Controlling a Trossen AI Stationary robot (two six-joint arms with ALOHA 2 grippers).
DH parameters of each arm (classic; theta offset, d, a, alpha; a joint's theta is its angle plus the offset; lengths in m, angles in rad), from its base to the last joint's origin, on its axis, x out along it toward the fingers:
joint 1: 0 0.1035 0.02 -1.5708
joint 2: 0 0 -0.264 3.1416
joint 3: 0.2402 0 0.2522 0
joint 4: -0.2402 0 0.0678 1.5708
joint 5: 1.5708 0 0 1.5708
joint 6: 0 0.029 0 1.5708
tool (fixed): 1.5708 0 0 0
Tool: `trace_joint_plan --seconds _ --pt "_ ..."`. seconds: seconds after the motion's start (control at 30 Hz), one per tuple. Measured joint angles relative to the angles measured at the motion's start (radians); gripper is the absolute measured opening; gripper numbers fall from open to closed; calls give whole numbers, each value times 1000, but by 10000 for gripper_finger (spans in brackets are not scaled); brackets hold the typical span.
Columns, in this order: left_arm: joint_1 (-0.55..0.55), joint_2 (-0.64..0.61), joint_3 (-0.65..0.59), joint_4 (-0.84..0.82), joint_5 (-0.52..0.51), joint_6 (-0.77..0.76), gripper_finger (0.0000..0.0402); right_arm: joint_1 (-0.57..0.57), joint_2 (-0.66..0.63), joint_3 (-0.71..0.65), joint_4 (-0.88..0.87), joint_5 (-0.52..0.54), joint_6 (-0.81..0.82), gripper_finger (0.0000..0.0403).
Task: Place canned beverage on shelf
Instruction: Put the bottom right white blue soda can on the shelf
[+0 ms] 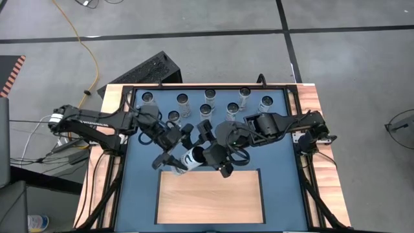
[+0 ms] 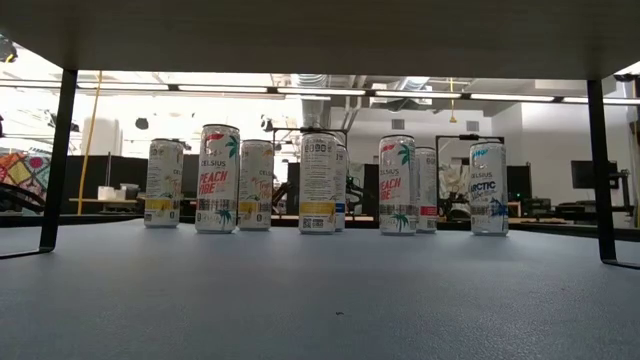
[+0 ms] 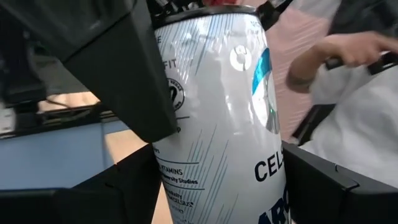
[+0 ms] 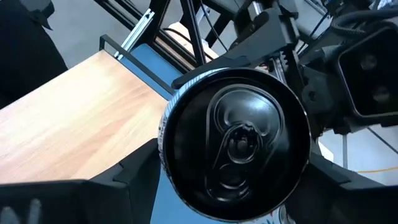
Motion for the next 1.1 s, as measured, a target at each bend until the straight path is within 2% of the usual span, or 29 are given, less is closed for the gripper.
trace_joint_plan --seconds 0.17,0.47,0.57,0.7,0.8,0.9,1.1 --pt "-17 -4 0 -77 -149 58 266 8 0 1 -69 147 22 286" --pt "-93 -6 -1 -189 -480 75 265 5 0 8 -128 256 146 286" --pt "-126 -6 -3 -205 -578 85 265 3 -1 9 -125 261 158 286" --pt "-149 -12 -2 -184 -616 93 265 5 -1 9 -118 252 151 286" --pt "-167 -12 -2 -200 -680 36 265 3 -1 9 -124 253 189 286" --pt "-213 -21 -2 -235 -811 2 265 4 -7 9 -143 273 255 286" --pt "-359 -59 -2 -337 -1107 -94 265 24 -12 9 -222 393 408 286"
